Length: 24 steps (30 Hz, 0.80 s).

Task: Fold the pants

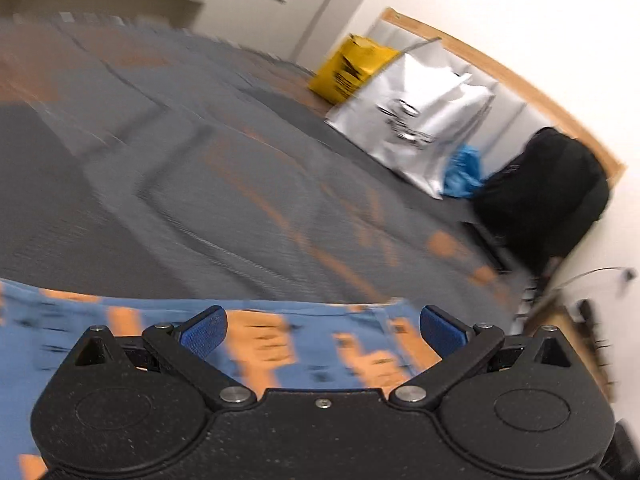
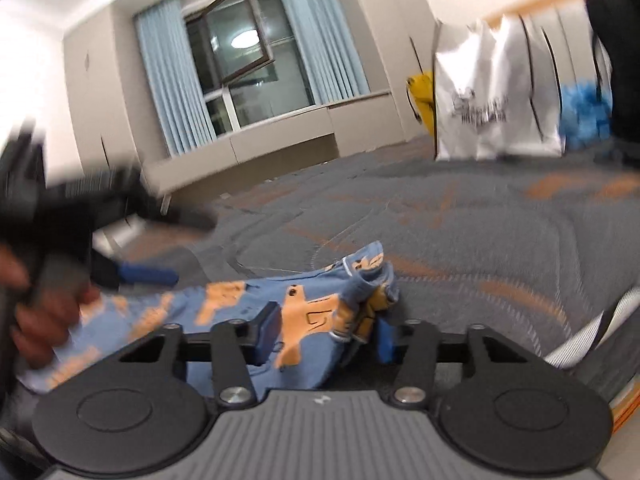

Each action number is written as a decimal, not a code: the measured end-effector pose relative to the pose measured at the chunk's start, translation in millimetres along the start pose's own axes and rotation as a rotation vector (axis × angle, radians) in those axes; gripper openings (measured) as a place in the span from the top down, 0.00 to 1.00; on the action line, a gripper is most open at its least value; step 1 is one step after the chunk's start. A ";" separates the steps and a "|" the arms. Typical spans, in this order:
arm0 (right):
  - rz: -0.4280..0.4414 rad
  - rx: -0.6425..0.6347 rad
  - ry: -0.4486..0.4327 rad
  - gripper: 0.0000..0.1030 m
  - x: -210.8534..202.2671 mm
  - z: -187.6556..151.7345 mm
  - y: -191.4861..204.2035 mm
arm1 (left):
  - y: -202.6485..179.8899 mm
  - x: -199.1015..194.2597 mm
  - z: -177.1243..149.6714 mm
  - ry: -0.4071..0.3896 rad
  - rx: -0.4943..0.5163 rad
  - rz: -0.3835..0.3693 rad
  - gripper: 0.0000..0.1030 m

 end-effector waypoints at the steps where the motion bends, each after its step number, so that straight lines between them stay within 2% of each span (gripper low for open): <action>1: -0.033 -0.056 -0.007 0.64 0.4 0.2 5.7 | -4.5 6.2 0.3 0.020 -0.005 -0.025 0.01; 3: -0.098 -0.191 -0.026 0.79 -1.9 -1.6 21.6 | -13.3 15.6 0.3 0.052 -0.002 -0.058 0.01; 5: -0.133 -0.320 -0.049 0.82 -2.9 -3.5 39.4 | -21.4 24.3 -2.0 0.086 -0.005 -0.091 0.01; 8: -0.137 -0.501 -0.073 0.85 -3.2 -10.6 68.0 | -28.0 29.7 -4.0 0.127 -0.020 -0.135 0.01; 12: -0.123 -0.702 -0.068 0.85 3.0 -23.8 102.6 | -27.4 35.8 -8.3 0.152 -0.025 -0.134 0.01; 14: -0.117 -0.744 -0.060 0.85 8.5 -28.1 110.0 | -23.6 37.6 -11.9 0.165 -0.022 -0.103 0.02; 18: -0.105 -0.777 -0.044 0.85 16.3 -34.3 118.0 | -17.7 42.3 -16.4 0.180 -0.024 -0.065 0.14; 20: -0.104 -0.772 -0.039 0.85 15.0 -36.6 118.5 | -14.8 42.7 -17.9 0.189 -0.040 -0.052 0.16; 24: -0.103 -0.720 -0.053 0.85 8.6 -33.9 116.2 | -12.1 32.9 -22.2 0.179 -0.057 -0.051 0.14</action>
Point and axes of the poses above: each gripper's, at about its wrist camera, not at the fingertips, and x roughly the way its jaws point, y to its left, z to its top, the point moved 5 cm from there along x, roughly the way its jaws point, and after that the axes turned 2 degrees about -x, right-handed, at the moved point
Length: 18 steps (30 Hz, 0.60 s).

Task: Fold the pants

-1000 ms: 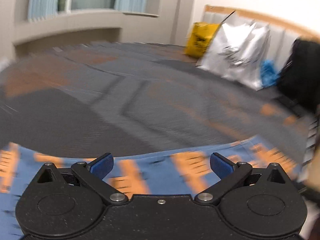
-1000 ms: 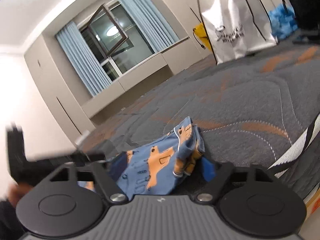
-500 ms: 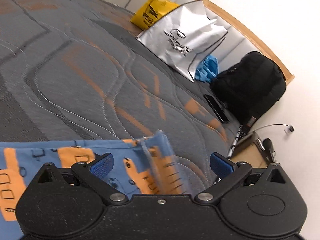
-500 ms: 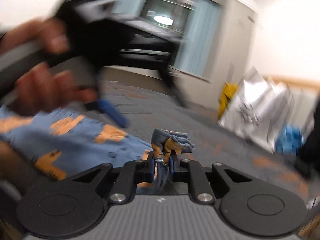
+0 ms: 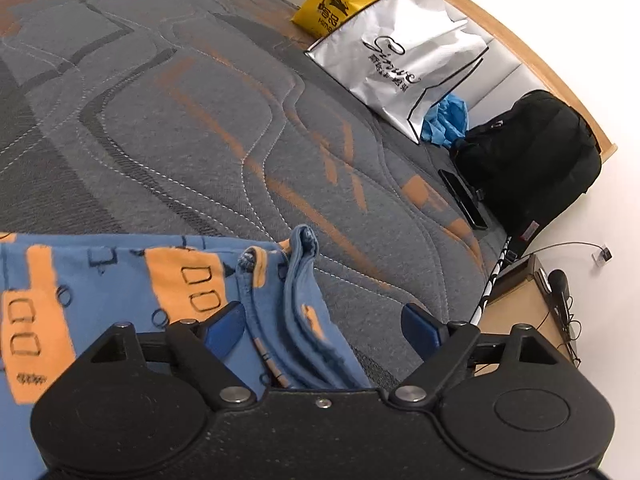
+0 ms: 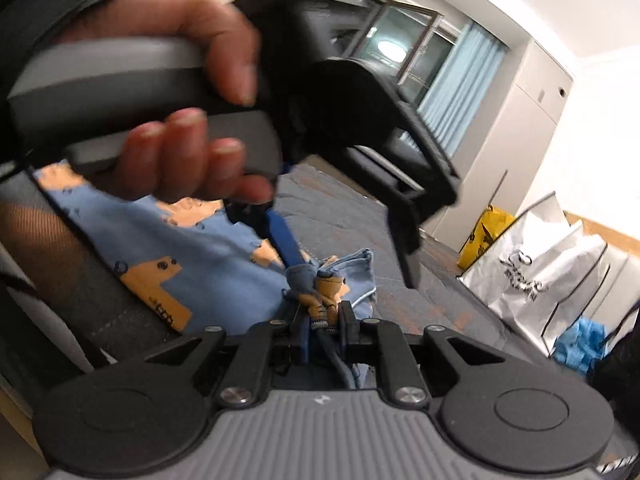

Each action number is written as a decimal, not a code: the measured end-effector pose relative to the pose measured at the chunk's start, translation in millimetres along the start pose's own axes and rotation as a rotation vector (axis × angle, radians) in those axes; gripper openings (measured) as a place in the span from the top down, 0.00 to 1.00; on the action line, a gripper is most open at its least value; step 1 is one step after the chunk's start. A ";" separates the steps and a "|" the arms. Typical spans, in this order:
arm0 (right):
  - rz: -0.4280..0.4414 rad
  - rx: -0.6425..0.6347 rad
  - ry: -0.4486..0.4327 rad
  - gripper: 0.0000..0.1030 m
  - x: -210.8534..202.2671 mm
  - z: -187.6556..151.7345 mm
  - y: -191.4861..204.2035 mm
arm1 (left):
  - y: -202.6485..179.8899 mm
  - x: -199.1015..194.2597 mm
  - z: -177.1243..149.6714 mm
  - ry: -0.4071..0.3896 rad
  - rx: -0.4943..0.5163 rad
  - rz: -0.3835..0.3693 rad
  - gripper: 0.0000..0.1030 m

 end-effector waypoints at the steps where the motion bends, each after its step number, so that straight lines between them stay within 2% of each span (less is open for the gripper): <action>1: -0.001 0.020 -0.002 0.85 2.8 -3.6 -9.3 | 0.6 -4.3 -1.9 -0.010 -0.005 0.001 0.13; 5: -0.002 0.098 -0.009 0.86 -1.5 -6.3 -21.0 | 8.0 -14.9 -9.2 0.001 -0.065 -0.020 0.10; 10: 0.004 0.153 -0.018 0.86 -7.4 -8.3 -25.4 | 14.6 -12.4 -13.7 0.024 -0.166 -0.100 0.10; 13: 0.011 0.142 -0.020 0.86 -10.9 -8.9 -22.5 | 13.5 -5.7 -12.7 0.021 -0.198 -0.117 0.17; 16: 0.015 0.136 -0.016 0.86 -11.5 -8.6 -21.2 | 12.3 -1.8 -11.7 -0.001 -0.217 -0.080 0.40; 18: 0.011 0.135 -0.017 0.86 -13.2 -7.9 -21.2 | 13.9 -2.9 -11.6 -0.018 -0.225 -0.047 0.76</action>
Point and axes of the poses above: each gripper's, at about its wrist camera, not at the fingertips, and x roughly the way its jaws point, y to its left, z to its top, the point moved 5 cm from there along x, roughly the way its jaws point, and after that the axes turned 2 degrees about -x, right-handed, at the moved point
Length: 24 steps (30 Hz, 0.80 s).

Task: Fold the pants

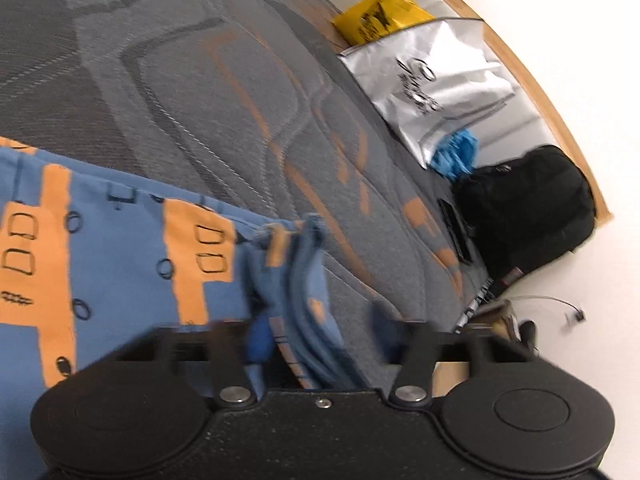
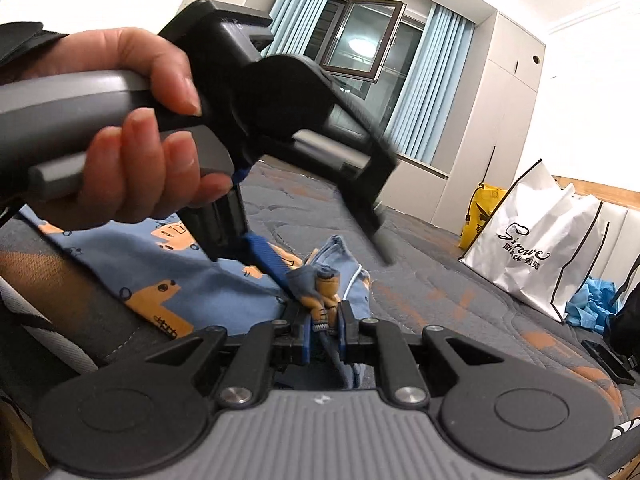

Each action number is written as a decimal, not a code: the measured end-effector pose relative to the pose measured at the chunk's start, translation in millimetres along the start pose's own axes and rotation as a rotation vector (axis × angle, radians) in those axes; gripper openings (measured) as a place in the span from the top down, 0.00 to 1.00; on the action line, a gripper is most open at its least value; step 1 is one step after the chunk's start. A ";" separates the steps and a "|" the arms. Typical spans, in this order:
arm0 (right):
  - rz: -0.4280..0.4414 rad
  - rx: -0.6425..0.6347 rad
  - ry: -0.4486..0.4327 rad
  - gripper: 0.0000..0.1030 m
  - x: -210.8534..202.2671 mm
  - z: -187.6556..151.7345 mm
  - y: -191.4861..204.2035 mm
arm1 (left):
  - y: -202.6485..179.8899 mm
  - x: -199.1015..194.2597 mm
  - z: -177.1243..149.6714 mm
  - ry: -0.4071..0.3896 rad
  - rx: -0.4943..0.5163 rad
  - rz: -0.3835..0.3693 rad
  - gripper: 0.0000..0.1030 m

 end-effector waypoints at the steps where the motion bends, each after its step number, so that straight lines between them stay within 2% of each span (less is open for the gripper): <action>1: -0.002 0.000 -0.002 0.87 -0.5 0.9 0.3 | 1.1 -2.0 0.3 -0.011 -0.002 0.006 0.82; 2: -0.003 -0.001 -0.004 0.86 -1.7 1.9 0.1 | 2.0 -4.5 0.8 -0.020 -0.002 0.006 0.86; 7: 0.018 -0.010 -0.027 0.86 -9.2 10.9 6.8 | -2.1 -26.3 2.2 -0.068 0.050 -0.001 0.88; 12: 0.115 -0.011 -0.075 0.86 -15.1 29.0 21.1 | 3.5 -68.4 3.1 -0.124 0.140 0.041 0.88; 19: 0.305 0.003 -0.096 0.86 -11.5 50.7 62.0 | 49.1 -128.5 -2.3 -0.216 0.107 0.120 0.88; 24: 0.390 -0.028 -0.073 0.86 -2.2 57.2 91.4 | 87.5 -149.8 -5.2 -0.248 0.048 0.160 0.88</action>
Point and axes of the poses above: each gripper's, at about its wrist camera, not at the fingertips, and x roughly the way its jaws point, y to its left, z to its top, the point moved 5 cm from there along x, roughly the way its jaws point, and after that the axes turned 2 degrees about -x, right-handed, at the moved point
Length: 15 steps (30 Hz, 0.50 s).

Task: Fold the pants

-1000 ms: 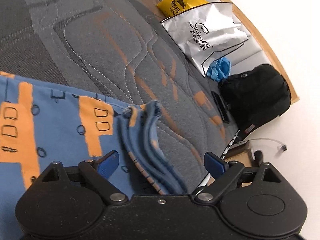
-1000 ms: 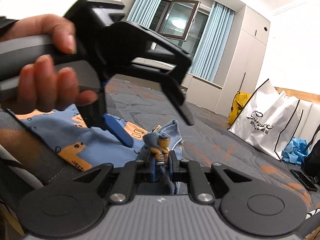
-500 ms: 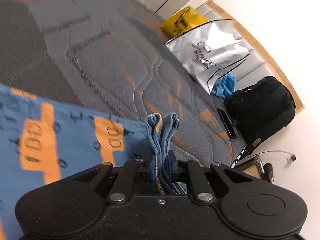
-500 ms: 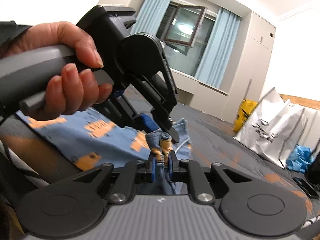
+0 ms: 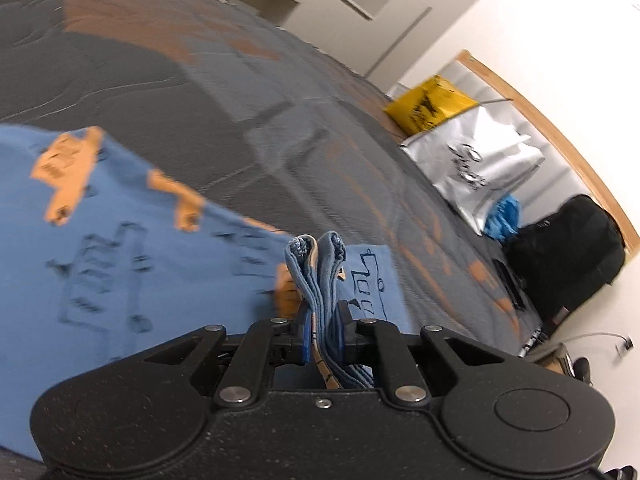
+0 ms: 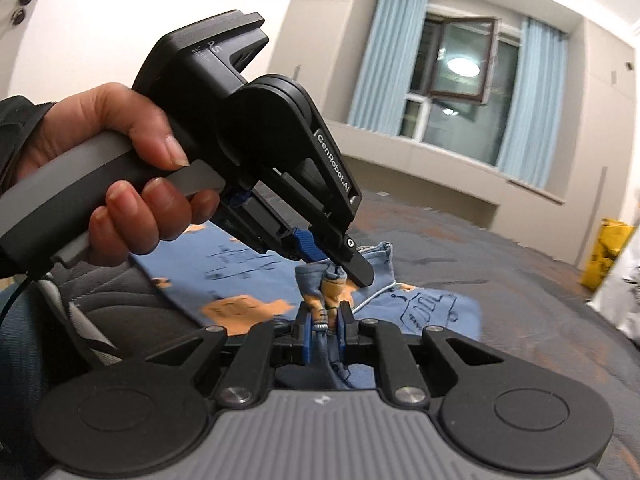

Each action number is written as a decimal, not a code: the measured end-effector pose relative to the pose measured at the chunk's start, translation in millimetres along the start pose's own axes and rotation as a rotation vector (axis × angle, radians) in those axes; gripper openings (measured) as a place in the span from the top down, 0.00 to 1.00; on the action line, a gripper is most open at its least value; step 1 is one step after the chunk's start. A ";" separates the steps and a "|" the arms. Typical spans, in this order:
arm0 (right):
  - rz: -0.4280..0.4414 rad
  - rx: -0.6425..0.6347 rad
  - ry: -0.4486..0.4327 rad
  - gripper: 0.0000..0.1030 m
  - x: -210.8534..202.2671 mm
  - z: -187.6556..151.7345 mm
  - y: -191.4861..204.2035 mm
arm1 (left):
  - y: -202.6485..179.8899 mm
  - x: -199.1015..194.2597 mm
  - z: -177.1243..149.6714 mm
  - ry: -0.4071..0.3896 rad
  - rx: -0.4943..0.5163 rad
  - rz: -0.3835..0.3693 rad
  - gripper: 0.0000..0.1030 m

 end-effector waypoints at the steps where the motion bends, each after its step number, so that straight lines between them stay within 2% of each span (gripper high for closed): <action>1: 0.013 -0.004 0.012 0.86 4.0 -0.7 4.7 | 6.8 0.4 -0.9 -0.001 -0.004 0.012 0.88; 6: 0.037 -0.019 0.078 0.86 20.7 -8.2 17.6 | 30.1 6.0 -7.2 0.008 -0.038 0.031 0.88; 15: 0.035 -0.010 0.086 0.86 24.3 -7.0 17.4 | 33.0 7.3 -11.2 -0.008 -0.051 0.001 0.88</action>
Point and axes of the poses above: each gripper's, at about its wrist camera, not at the fingertips, and x roughly the way its jaws point, y to its left, z to its top, the point moved 5 cm from there along x, roughly the way its jaws point, and after that the axes turned 2 degrees about -x, right-handed, at the moved point
